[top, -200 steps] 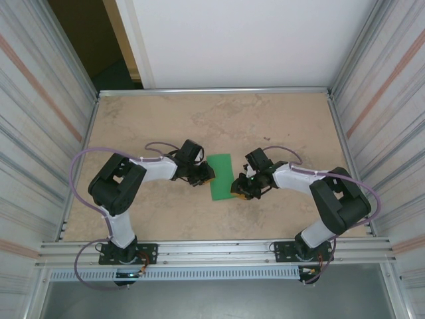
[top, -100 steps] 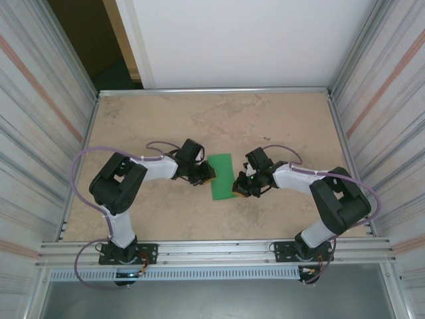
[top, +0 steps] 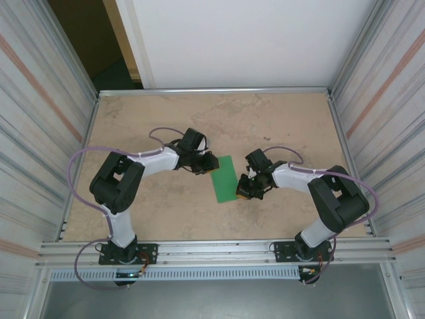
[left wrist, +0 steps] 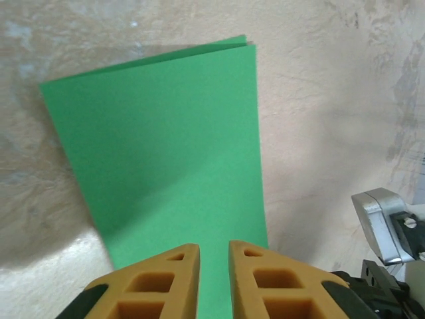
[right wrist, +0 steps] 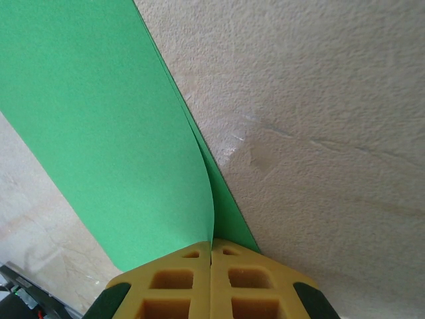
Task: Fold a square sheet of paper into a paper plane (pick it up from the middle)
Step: Fold the triangle a second time at the center of the table.
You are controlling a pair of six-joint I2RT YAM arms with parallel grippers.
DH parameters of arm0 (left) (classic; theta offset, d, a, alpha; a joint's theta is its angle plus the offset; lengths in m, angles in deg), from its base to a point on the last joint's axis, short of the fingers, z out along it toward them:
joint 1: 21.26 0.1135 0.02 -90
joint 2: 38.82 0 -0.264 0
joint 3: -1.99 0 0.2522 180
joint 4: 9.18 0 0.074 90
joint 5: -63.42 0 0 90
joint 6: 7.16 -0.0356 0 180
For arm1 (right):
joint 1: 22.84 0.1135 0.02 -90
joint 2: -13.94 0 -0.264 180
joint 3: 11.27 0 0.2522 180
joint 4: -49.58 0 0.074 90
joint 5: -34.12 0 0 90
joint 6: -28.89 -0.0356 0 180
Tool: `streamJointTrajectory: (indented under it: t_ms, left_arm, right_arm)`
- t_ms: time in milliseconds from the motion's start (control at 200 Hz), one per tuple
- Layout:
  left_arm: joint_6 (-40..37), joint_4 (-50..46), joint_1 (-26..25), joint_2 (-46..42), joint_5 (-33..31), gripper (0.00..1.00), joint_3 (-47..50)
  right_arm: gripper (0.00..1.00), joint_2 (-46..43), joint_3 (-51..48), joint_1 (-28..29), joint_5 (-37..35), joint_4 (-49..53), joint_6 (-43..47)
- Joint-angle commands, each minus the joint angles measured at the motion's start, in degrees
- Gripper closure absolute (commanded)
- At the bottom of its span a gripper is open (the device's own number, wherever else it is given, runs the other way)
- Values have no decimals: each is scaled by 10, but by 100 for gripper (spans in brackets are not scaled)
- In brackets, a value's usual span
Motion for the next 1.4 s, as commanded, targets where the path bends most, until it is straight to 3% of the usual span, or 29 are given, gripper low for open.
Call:
streamJointTrajectory:
  t_ms: [0, 481, 732, 1393]
  left_arm:
    - [-16, -47, 3, 26, -11, 82, -25]
    - [-38, -122, 4, 73, -59, 85, -60]
    - [-45, -119, 4, 78, -59, 88, -59]
    - [-50, -117, 4, 82, -55, 89, -55]
  right_arm:
    - [99, -5, 12, -2, -20, 24, -2]
    - [99, -22, 40, 12, 17, -3, 23]
    - [99, 19, 78, 29, 40, -45, 26]
    - [100, 97, 92, 39, 16, -129, -7]
